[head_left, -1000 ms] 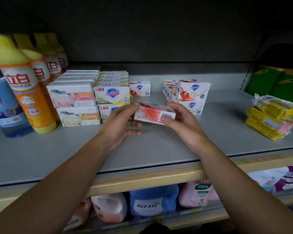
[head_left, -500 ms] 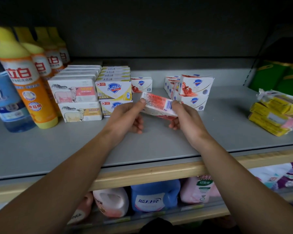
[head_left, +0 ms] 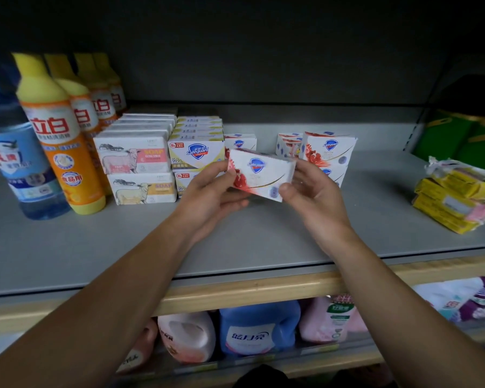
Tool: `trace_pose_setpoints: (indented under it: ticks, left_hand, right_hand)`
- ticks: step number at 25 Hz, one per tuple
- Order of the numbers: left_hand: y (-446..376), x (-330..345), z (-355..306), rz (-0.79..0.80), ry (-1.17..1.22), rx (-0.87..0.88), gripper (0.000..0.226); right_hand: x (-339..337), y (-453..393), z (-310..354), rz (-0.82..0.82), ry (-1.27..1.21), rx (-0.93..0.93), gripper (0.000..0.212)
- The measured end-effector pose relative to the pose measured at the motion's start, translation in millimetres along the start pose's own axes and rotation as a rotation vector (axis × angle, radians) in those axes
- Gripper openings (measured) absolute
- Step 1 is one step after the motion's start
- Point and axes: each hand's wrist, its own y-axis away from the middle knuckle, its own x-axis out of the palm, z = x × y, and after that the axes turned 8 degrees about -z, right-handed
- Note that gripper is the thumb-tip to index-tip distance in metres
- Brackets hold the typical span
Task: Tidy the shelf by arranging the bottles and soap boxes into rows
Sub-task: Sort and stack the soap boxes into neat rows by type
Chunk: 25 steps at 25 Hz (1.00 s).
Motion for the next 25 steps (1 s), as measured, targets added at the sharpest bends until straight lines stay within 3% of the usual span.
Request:
trace_pose_setpoints:
  ticks: [3,6,10,12,15,19,25]
  left_hand:
    - [0,0,-1,0.105,0.148,-0.216,0.049]
    - [5,-6,-6,0.258,0.363,-0.361,0.059]
    - [3,-9,-9,0.260,0.411,-0.372,0.053]
    - [1,-7,-10,0.255,0.390,-0.359,0.055]
    - [1,-9,-8,0.255,0.332,-0.277,0.064]
    - [1,-10,-7,0.140,0.199,-0.100,0.021]
    - [2,-5,6,0.108,-0.199,0.141,0.021]
  right_hand:
    - [23,13,13,0.055,0.214,-0.314,0.053]
    - [44,27,10,0.107,0.607,-0.732,0.049]
    - [47,33,6,0.061,0.664,-0.821,0.045]
    - [43,33,8,0.027,0.619,-0.767,0.046]
    - [34,31,15,-0.070,0.383,-0.469,0.046]
    - [22,18,17,-0.225,0.021,-0.085,0.031]
    - [-17,8,-11,-0.225,0.288,0.151,0.022]
